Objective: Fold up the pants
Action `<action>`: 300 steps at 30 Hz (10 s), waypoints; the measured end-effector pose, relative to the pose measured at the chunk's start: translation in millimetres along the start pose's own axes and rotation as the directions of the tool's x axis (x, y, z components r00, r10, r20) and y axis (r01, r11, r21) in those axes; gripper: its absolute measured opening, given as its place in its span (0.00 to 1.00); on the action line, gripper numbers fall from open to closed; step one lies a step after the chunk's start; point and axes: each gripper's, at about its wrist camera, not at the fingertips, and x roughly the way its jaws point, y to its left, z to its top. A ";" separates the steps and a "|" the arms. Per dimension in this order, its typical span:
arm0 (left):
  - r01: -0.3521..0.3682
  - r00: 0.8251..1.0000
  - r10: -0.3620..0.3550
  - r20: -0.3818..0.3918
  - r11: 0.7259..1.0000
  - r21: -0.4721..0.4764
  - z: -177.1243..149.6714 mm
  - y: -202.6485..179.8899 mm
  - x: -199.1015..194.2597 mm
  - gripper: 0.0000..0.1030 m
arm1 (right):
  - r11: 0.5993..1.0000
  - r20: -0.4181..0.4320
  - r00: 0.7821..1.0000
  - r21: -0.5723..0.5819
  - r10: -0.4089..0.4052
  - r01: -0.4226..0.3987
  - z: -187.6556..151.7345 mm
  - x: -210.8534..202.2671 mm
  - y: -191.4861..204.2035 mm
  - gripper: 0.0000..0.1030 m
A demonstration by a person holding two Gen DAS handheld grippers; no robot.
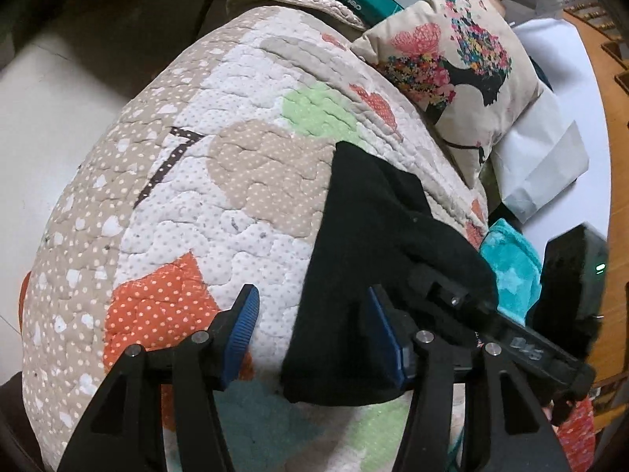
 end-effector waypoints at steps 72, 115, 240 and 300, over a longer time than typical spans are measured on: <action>-0.101 0.991 0.119 0.058 0.964 -0.244 -1.9 58.4 -57.3 0.36 | 0.983 0.077 0.981 0.045 -0.180 0.177 1.0 -1.1 10.5 0.64; -0.073 0.937 0.219 0.273 0.885 -0.460 27.5 124.4 -137.5 0.36 | 0.937 0.158 0.941 0.141 0.299 -0.321 26.5 -62.6 73.5 0.02; 0.069 0.993 -0.034 0.114 0.946 -0.316 97.2 87.4 -71.5 0.35 | 0.947 0.181 0.982 -0.302 -0.051 0.105 -82.8 -30.2 136.4 0.76; -0.060 0.997 0.059 0.048 0.998 0.018 29.6 21.9 -46.4 0.62 | 0.971 0.249 0.968 0.238 -0.041 -0.020 -62.9 -38.0 -24.2 0.78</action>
